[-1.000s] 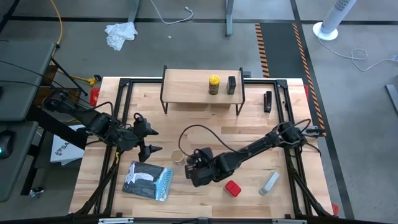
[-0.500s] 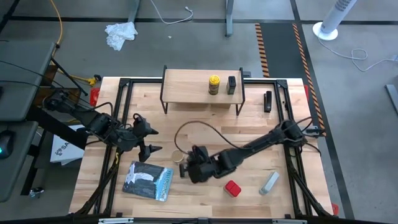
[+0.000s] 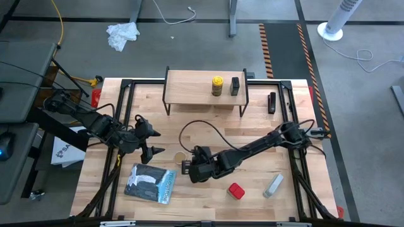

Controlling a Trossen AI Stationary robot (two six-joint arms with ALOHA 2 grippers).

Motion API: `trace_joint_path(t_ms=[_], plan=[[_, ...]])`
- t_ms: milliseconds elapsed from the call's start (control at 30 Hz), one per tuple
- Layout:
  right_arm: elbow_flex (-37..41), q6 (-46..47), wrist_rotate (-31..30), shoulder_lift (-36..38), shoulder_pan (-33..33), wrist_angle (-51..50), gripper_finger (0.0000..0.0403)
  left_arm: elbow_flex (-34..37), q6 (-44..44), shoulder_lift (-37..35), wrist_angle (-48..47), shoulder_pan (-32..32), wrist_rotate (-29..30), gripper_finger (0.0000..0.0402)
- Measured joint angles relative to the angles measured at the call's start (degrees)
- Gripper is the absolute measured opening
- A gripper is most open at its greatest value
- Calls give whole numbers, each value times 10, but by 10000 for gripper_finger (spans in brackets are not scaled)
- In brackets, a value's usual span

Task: Shelf spices
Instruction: Adjust the seasoning bottles on the table

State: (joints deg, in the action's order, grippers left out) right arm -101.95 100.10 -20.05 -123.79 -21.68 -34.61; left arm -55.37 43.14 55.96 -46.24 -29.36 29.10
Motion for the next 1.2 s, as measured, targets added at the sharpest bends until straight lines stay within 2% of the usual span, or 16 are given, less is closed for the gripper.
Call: trace_joint_path(t_ms=[200, 333, 400, 500, 600, 733, 933, 1200], plan=[[0, 92, -41, 18, -22, -142, 0, 0, 7, 0, 0, 0, 2, 351], [0, 191, -86, 30, -38, -260, 0, 0, 7, 0, 1, -1, 2, 351], [1, 215, -90, 40, -42, -287, 0, 0, 7, 0, 0, -1, 3, 351], [0, 143, -63, 55, -45, -218, 0, 0, 7, 0, 1, -1, 2, 351], [0, 62, -12, 54, -47, -123, 0, 0, 0, 0, 0, -1, 2, 351], [0, 20, 11, 38, -38, -20, 0, 0, -8, 0, 0, -1, 11, 351], [0, 49, -43, 15, -6, -27, 0, 0, -8, 0, 2, -1, 15, 351], [0, 26, -6, 8, 10, -62, 0, 0, -5, 0, 2, -1, 15, 351]])
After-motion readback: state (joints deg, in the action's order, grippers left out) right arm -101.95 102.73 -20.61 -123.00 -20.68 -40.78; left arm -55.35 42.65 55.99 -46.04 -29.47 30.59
